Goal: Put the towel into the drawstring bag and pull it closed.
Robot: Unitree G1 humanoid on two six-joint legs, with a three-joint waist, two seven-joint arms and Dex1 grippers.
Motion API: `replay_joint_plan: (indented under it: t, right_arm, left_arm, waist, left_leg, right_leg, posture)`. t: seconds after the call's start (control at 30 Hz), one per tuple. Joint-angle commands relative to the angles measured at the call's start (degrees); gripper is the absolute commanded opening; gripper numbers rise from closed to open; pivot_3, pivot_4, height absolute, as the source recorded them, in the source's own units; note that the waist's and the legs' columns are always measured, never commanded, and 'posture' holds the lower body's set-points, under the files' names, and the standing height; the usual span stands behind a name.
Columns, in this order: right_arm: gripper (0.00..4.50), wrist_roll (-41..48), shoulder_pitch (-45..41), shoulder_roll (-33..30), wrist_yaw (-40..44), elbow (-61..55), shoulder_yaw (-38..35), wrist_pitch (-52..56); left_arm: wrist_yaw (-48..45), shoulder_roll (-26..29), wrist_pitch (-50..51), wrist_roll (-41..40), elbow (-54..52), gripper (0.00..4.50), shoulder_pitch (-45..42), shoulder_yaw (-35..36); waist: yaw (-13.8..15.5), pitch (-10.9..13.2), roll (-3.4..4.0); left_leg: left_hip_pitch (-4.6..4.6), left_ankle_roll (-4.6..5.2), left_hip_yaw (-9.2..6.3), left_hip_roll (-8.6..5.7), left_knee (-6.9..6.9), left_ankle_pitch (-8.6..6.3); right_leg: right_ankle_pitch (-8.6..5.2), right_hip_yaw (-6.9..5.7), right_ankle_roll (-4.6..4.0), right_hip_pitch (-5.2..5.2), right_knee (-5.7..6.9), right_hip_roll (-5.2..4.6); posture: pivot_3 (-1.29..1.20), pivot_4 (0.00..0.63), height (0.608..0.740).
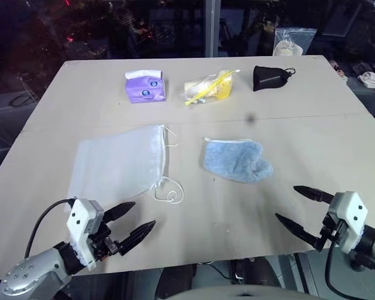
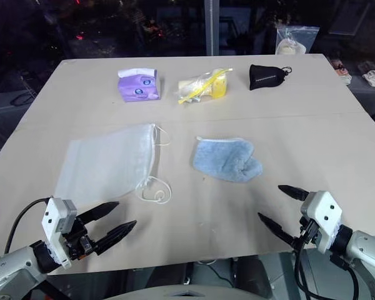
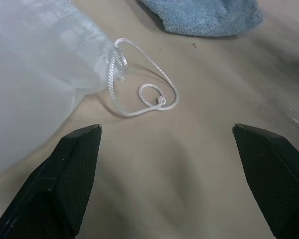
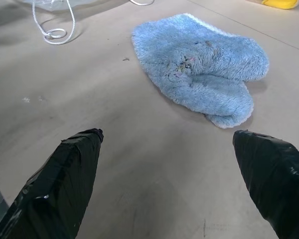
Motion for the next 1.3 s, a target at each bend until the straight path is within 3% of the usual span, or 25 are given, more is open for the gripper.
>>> replay_joint_plan:
  t: [0.03, 0.13, 0.33, 0.47, 0.57, 0.67, 0.87, 1.1, 1.3]
  right_arm:
    - [4.5, -0.6, -2.0, 0.8, -0.2, -0.8, 0.5, -2.7]
    - [4.5, 0.5, -7.8, 1.0, -0.1, -3.1, 2.5, -3.8]
    - [4.5, 3.6, -12.6, -2.2, 2.6, -5.5, 2.6, -2.2]
    - [4.5, 5.4, -16.8, -3.8, 2.5, -4.9, 2.1, -0.9]
    - [4.5, 5.7, -18.0, -4.4, 2.4, -4.5, 2.2, -0.3]
    - [4.5, 5.0, -17.9, -4.6, 2.6, -4.5, 2.8, -0.4]
    - [4.5, 5.1, -17.9, -4.5, 1.7, -5.2, 2.9, 0.6]
    - [4.5, 4.3, -17.6, -4.3, 1.1, -5.4, 3.6, 0.9]
    - [4.5, 4.0, -17.8, -4.2, 0.6, -5.4, 4.4, 1.0]
  left_arm:
    - [3.4, -0.3, 1.5, -2.5, -1.0, 4.33, -4.5, 1.5]
    - [18.8, -1.3, 10.2, -6.4, -4.7, 4.33, -17.3, -0.2]
    - [39.2, 3.2, 31.5, 0.6, -6.8, 4.33, -33.6, -7.1]
    - [48.1, -0.7, 42.6, 4.9, -2.7, 4.33, -48.0, -15.1]
    - [51.4, -3.5, 46.8, 9.0, -0.5, 4.33, -54.0, -19.6]
    - [53.5, -5.6, 51.2, 12.7, 2.5, 4.33, -57.0, -22.8]
    - [52.9, -9.6, 51.1, 16.0, 3.8, 4.33, -58.2, -21.5]
    - [43.5, -7.6, 48.3, 13.4, 2.3, 4.33, -52.1, -13.0]
    - [44.1, -7.6, 46.4, 17.3, 2.4, 4.33, -52.8, -14.4]
  waist:
    - [0.0, 0.0, -0.01]
    - [0.4, 0.2, 0.08]
    - [0.0, 0.1, 0.09]
    - [0.1, 0.2, 0.05]
    - [0.1, 0.2, -0.04]
    - [-0.1, 0.2, -0.05]
    - [0.0, 0.3, -0.08]
    - [0.0, 0.3, -0.08]
    - [0.2, 0.3, -0.09]
  left_leg:
    - [0.0, 0.0, 0.01, -0.01, 0.0, 0.0]
    - [-0.13, 0.0, -0.19, -0.04, 0.04, -0.02]
    - [0.01, 0.0, -0.47, -0.04, -0.01, -0.01]
    - [0.0, 0.0, -0.48, -0.08, 0.02, -0.01]
    - [0.09, 0.0, -0.46, -0.14, 0.04, -0.01]
    - [0.09, -0.01, -0.46, -0.16, 0.02, 0.0]
    - [0.06, -0.01, -0.5, -0.15, -0.02, 0.0]
    - [0.09, -0.01, -0.42, -0.15, 0.0, 0.0]
    - [0.07, -0.02, -0.45, -0.23, 0.06, 0.0]
  right_leg:
    - [0.0, 0.0, 0.0, 0.0, 0.0, 0.0]
    - [0.01, -0.09, 0.0, 0.0, 0.03, 0.16]
    - [0.11, -0.06, -0.14, 0.21, 0.12, 0.46]
    - [0.19, -0.04, -0.27, 0.24, 0.11, 0.47]
    - [0.2, 0.0, -0.27, 0.34, 0.1, 0.44]
    - [0.29, 0.04, -0.12, 0.33, 0.1, 0.44]
    - [0.32, 0.02, -0.06, 0.28, 0.1, 0.45]
    - [0.19, 0.08, -0.28, 0.27, 0.11, 0.42]
    - [0.2, 0.07, -0.28, 0.3, 0.13, 0.35]
  posture:
    - [0.0, 0.15, 0.74]
    - [0.0, 0.15, 0.74]
    - [0.0, 0.15, 0.74]
    - [0.0, 0.15, 0.74]
    - [0.0, 0.15, 0.74]
    - [0.0, 0.15, 0.74]
    - [0.0, 0.15, 0.74]
    - [0.0, 0.15, 0.74]
    - [0.0, 0.15, 0.74]
